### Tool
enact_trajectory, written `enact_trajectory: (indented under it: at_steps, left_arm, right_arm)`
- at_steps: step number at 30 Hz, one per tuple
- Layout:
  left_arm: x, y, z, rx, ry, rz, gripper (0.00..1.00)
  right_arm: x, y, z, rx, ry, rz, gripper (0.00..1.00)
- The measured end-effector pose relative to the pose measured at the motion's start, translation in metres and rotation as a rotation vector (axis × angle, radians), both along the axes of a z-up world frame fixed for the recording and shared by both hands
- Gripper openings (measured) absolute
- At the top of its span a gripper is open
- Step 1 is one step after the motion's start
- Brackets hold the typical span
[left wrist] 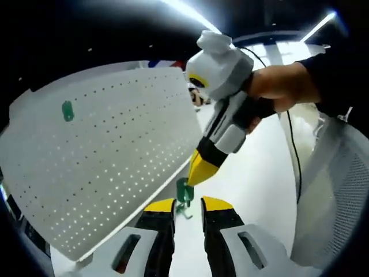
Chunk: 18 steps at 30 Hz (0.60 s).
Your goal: Insert the hook assembly into the mounting plate slot until the hook locks in place.
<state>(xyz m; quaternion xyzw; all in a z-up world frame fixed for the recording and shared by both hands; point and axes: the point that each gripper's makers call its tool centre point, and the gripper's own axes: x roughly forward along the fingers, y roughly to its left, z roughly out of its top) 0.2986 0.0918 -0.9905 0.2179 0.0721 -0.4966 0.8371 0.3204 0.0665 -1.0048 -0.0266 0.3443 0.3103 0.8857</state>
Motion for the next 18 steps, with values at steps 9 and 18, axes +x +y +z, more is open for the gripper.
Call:
enact_trajectory:
  at_steps: [9, 18]
  left_arm:
    - [-0.001, -0.002, -0.003, 0.014, -0.015, -0.019, 0.13]
    - [-0.002, -0.005, -0.006, 0.024, -0.022, -0.042, 0.11]
  right_arm:
    - [-0.011, 0.008, -0.001, 0.044, 0.058, 0.017, 0.0]
    - [-0.019, 0.013, -0.001, 0.07, 0.092, 0.026, 0.0]
